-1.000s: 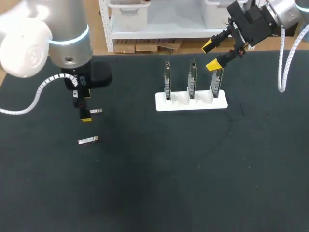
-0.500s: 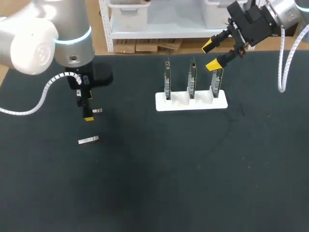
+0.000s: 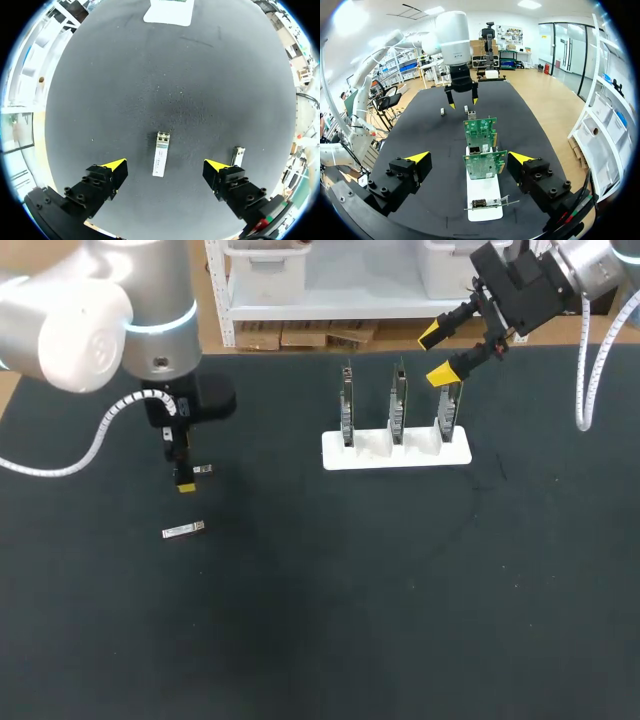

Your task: Pick up the optical module with the left hand, and insert it into the network port with the right hand.

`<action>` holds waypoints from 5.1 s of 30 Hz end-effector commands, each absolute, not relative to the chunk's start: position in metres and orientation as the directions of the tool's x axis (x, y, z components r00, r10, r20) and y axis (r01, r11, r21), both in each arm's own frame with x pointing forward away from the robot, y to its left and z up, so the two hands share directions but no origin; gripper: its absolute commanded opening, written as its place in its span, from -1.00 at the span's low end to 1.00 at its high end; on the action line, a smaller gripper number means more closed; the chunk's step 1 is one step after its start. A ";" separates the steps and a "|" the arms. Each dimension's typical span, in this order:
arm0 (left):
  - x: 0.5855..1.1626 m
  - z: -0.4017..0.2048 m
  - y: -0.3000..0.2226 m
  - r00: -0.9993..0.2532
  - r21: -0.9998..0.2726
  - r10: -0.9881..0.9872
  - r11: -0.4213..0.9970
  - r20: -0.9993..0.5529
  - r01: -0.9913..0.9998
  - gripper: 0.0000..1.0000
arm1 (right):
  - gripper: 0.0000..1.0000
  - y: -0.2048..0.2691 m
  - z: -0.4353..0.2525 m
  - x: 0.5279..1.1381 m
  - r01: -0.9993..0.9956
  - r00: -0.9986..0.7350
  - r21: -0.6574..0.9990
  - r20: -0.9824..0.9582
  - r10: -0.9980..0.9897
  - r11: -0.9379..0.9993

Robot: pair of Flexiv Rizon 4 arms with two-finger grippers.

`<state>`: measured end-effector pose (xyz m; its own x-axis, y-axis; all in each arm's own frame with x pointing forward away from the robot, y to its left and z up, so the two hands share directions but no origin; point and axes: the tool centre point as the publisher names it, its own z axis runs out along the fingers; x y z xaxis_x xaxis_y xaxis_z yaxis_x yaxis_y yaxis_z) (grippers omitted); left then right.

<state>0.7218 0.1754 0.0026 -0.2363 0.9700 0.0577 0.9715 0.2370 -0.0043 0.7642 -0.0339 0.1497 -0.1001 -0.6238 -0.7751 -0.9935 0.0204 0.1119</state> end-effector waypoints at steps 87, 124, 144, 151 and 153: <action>0.713 -0.007 0.181 -0.230 -0.025 0.969 0.228 -0.088 0.973 -1.00 | 1.00 -0.034 0.150 0.763 -0.994 -0.101 0.110 -0.775 -0.624 0.024; 0.713 0.081 0.144 -0.167 0.090 0.939 0.202 -0.300 0.975 -1.00 | 1.00 -0.034 0.150 0.763 -0.994 -0.101 0.110 -0.775 -0.624 0.024; 0.766 0.168 0.077 0.049 0.226 0.823 0.098 -0.567 0.969 -1.00 | 1.00 -0.034 0.150 0.763 -0.994 -0.101 0.110 -0.775 -0.624 0.024; 0.766 0.169 0.077 0.035 0.221 0.829 0.108 -0.558 0.969 -1.00 | 1.00 -0.034 0.150 0.763 -0.994 -0.101 0.110 -0.775 -0.624 0.024; 0.766 0.169 0.077 0.035 0.221 0.829 0.108 -0.558 0.969 -1.00 | 1.00 -0.034 0.150 0.763 -0.994 -0.101 0.110 -0.775 -0.624 0.024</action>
<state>0.7650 0.0764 0.1687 0.0339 0.8289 -0.5583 0.9688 0.1099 0.2220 0.7642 -0.0340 0.1496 -0.1002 -0.6238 -0.7751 -0.9935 0.0207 0.1118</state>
